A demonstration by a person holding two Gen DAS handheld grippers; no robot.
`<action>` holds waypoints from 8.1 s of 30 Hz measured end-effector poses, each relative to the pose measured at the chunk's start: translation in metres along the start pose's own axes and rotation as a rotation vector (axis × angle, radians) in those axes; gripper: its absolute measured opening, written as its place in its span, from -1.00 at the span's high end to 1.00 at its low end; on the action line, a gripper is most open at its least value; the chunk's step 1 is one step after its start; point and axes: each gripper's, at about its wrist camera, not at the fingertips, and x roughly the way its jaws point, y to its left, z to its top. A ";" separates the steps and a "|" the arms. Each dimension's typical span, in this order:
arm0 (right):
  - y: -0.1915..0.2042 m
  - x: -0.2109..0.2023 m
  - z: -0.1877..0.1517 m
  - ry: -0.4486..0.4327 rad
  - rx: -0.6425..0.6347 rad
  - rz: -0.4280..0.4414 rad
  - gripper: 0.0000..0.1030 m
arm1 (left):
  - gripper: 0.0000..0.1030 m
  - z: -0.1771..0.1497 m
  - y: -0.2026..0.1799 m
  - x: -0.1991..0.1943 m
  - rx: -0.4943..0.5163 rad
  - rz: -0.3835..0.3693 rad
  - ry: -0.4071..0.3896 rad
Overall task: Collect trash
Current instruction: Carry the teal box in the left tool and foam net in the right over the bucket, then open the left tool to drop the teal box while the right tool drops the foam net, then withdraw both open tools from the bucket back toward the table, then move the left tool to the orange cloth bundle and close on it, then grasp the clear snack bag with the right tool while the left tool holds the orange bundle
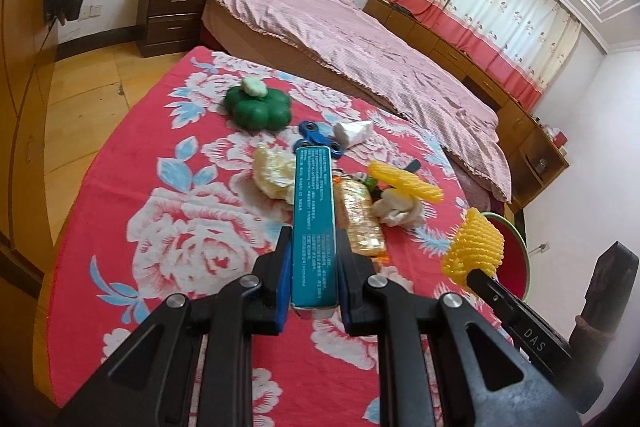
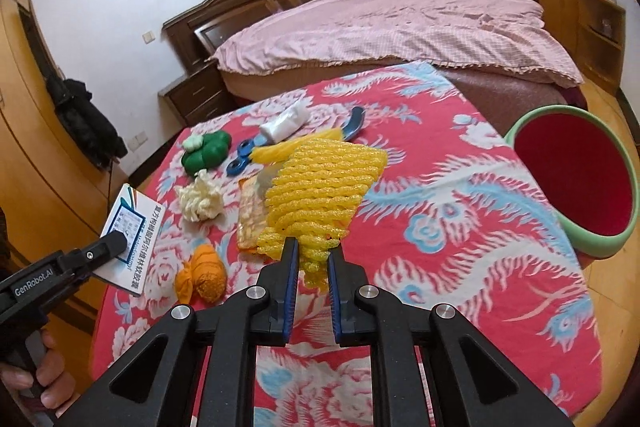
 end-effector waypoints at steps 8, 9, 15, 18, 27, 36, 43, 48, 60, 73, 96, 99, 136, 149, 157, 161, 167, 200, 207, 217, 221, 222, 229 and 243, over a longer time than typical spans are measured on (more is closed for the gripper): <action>-0.024 -0.015 0.008 -0.048 0.024 -0.027 0.73 | 0.64 0.004 -0.035 0.007 0.061 -0.031 0.015; -0.029 -0.018 0.009 -0.055 0.032 -0.031 0.73 | 0.64 0.005 -0.040 0.009 0.068 -0.034 0.019; -0.054 -0.028 0.014 -0.083 0.071 -0.059 0.73 | 0.64 0.009 -0.066 0.020 0.112 -0.061 0.043; -0.069 -0.032 0.017 -0.098 0.096 -0.080 0.73 | 0.64 0.010 -0.081 0.028 0.139 -0.073 0.056; -0.113 -0.038 0.019 -0.113 0.190 -0.110 0.73 | 0.64 0.009 -0.127 0.048 0.219 -0.116 0.099; -0.157 -0.045 0.021 -0.121 0.274 -0.162 0.73 | 0.64 0.006 -0.177 0.077 0.292 -0.155 0.157; -0.193 -0.049 0.023 -0.129 0.342 -0.207 0.73 | 0.64 0.000 -0.221 0.100 0.374 -0.186 0.191; -0.216 -0.047 0.021 -0.123 0.388 -0.227 0.73 | 0.64 -0.006 -0.252 0.120 0.424 -0.209 0.218; -0.263 -0.035 0.015 -0.083 0.465 -0.263 0.69 | 0.64 -0.026 -0.308 0.164 0.495 -0.289 0.267; -0.287 -0.032 0.014 -0.059 0.467 -0.315 0.63 | 0.64 -0.043 -0.340 0.205 0.519 -0.312 0.316; -0.279 -0.042 0.015 -0.081 0.491 -0.288 0.04 | 0.18 -0.035 -0.315 0.196 0.449 -0.224 0.308; -0.273 -0.045 0.016 -0.086 0.487 -0.289 -0.05 | 0.16 -0.032 -0.309 0.189 0.441 -0.224 0.297; -0.167 -0.046 0.004 -0.094 0.346 -0.213 -0.53 | -0.01 -0.005 -0.142 0.099 0.254 0.011 0.163; -0.131 -0.038 -0.004 -0.061 0.301 -0.181 -0.53 | -0.01 -0.008 -0.071 0.080 0.196 0.144 0.163; -0.113 -0.028 -0.005 -0.035 0.261 -0.173 -0.54 | -0.01 -0.016 -0.033 0.081 0.145 0.211 0.187; -0.106 -0.023 -0.006 -0.022 0.252 -0.172 -0.54 | -0.01 -0.020 -0.022 0.085 0.129 0.221 0.203; -0.098 -0.016 -0.008 0.000 0.234 -0.170 -0.54 | -0.01 -0.024 -0.021 0.086 0.133 0.203 0.200; -0.082 -0.004 -0.004 0.038 0.187 -0.149 -0.54 | 0.39 -0.010 -0.014 0.069 0.139 0.182 0.078; -0.055 0.010 0.004 0.067 0.124 -0.117 -0.54 | 0.39 0.013 -0.001 0.058 0.133 0.178 0.022; -0.001 0.052 0.009 0.126 0.035 -0.069 -0.54 | 0.39 0.031 0.022 0.055 0.135 0.184 -0.035; 0.023 0.068 0.009 0.136 -0.010 -0.074 -0.53 | 0.39 0.032 0.035 0.060 0.107 0.162 -0.036; 0.026 0.071 0.010 0.135 -0.017 -0.076 -0.54 | 0.39 0.033 0.039 0.061 0.101 0.154 -0.036; 0.054 0.101 0.010 0.144 -0.082 -0.106 -0.54 | 0.39 0.032 0.056 0.072 0.066 0.114 -0.019; 0.068 0.125 0.007 0.148 -0.121 -0.132 -0.09 | 0.39 0.029 0.054 0.088 0.075 0.037 0.037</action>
